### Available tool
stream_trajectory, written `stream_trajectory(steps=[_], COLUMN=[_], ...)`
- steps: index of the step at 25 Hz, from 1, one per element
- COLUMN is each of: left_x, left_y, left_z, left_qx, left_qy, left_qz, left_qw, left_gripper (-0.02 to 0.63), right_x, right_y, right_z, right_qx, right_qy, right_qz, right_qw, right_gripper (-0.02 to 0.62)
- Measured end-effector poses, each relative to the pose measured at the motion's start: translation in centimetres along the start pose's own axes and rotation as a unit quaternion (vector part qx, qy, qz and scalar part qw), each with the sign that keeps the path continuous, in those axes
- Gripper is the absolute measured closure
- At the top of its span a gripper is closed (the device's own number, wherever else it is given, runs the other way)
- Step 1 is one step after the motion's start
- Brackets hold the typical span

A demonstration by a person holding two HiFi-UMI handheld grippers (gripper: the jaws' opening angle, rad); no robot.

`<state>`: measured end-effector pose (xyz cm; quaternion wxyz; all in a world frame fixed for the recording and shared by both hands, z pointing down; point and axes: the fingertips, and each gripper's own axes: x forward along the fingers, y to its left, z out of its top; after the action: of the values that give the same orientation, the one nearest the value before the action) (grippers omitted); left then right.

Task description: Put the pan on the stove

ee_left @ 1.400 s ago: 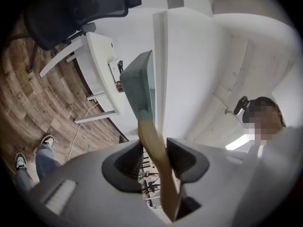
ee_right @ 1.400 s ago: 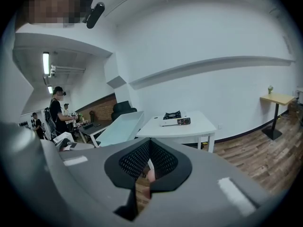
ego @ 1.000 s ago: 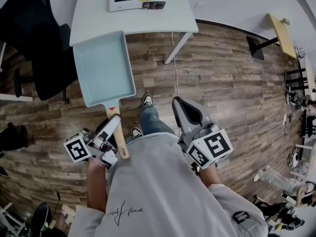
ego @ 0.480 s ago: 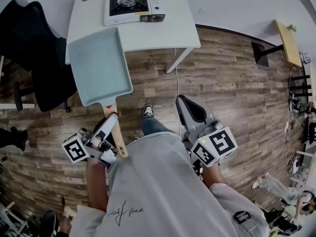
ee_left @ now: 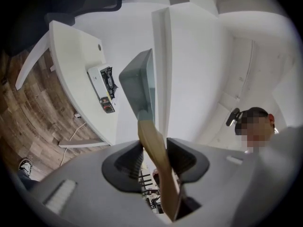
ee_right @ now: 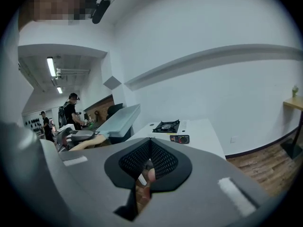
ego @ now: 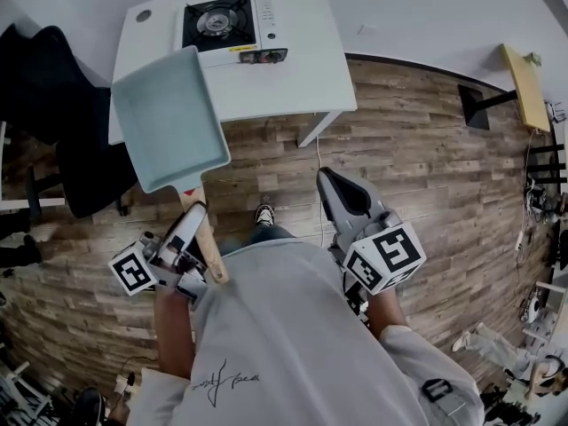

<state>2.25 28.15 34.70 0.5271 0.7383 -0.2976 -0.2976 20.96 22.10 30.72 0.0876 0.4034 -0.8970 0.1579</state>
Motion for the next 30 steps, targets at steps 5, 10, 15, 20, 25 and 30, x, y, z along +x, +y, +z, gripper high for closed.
stream_trajectory(steps=[5,10,15,20,25,30], left_x=[2.4,4.2,6.6,9.1,11.0,13.3], left_y=[1.3,2.8,3.6,4.9,6.4,7.8], left_z=[-0.3,0.3,2.5,6.1,9.9,13.6], left_qx=[-0.025,-0.016,-0.022,-0.027,-0.038,-0.062], left_qy=[0.005,0.017,0.021,0.034,0.049,0.06], left_qz=[0.005,0.022,0.007,0.001,-0.003,-0.019], left_qw=[0.9997,0.9995,0.9995,0.9991,0.9981,0.9961], left_gripper=[0.4,0.4,0.402,0.402,0.402,0.4], right_x=[1.0,2.8,5.9,9.4,12.7,16.6], right_y=[-3.3,-5.0,-6.1,-6.7,-7.7,-6.5], right_z=[-0.5,-1.0,-0.2,0.8,1.7,2.5], right_qx=[-0.015,-0.012,-0.019,-0.024,-0.03,-0.041], right_qy=[0.021,0.044,0.042,0.047,0.057,0.067], right_qz=[-0.022,-0.023,-0.023,-0.026,-0.041,-0.025], right_qw=[0.999,0.999,0.999,0.998,0.997,0.997], right_gripper=[0.598,0.598,0.598,0.598,0.598,0.598])
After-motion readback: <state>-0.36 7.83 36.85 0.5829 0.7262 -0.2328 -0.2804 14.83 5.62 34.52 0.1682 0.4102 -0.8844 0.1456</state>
